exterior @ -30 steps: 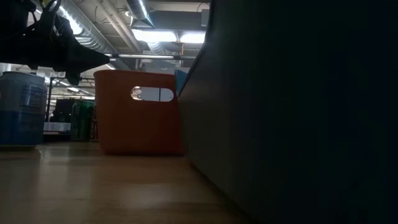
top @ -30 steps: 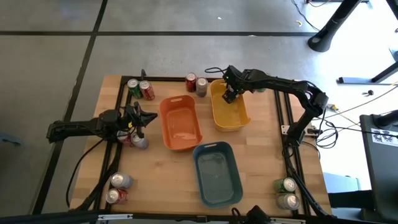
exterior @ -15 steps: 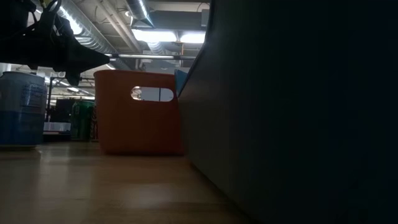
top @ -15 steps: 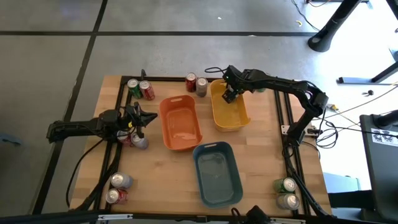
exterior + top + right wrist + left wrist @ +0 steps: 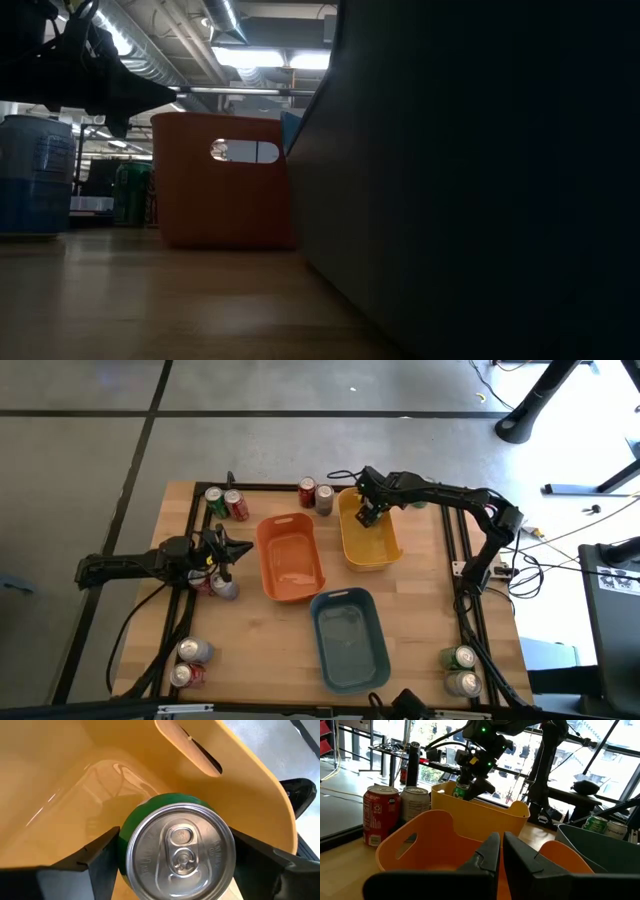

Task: Sort soda cans
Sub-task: Put the green soda can into the yellow bin

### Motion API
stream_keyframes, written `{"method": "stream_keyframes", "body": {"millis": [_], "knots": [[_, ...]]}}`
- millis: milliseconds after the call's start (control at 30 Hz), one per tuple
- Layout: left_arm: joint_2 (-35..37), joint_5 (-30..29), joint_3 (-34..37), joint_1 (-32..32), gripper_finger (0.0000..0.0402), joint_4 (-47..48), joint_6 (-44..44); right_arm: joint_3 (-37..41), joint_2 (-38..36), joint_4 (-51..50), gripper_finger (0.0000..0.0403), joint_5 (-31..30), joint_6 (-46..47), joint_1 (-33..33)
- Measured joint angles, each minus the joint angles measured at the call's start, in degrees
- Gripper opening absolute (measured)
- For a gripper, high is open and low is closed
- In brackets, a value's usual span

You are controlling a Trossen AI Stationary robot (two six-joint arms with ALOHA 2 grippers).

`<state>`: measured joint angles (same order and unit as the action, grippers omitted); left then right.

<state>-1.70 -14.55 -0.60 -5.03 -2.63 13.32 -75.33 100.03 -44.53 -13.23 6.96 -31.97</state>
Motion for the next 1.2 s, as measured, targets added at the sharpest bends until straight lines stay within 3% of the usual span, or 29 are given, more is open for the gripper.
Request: {"method": "stream_keyframes", "body": {"millis": [133,367,767,1200], "knots": [[0.0,0.0,0.0,0.0,0.0015,0.0,-0.1,0.0,0.1,0.0,0.0336,1.0,-1.6,0.0],[0.0,0.0,0.0,0.0,0.0015,0.0,-0.2,0.2,0.2,-0.7,0.0395,-3.9,-1.3,0.0],[0.0,0.0,0.0,0.0,0.0015,0.0,0.0,-6.2,0.2,-7.4,0.0381,-4.6,-1.2,0.0],[0.0,0.0,0.0,0.0,0.0015,0.0,0.2,-14.7,0.1,-24.1,0.0381,-16.2,-0.6,-2.7]]}}
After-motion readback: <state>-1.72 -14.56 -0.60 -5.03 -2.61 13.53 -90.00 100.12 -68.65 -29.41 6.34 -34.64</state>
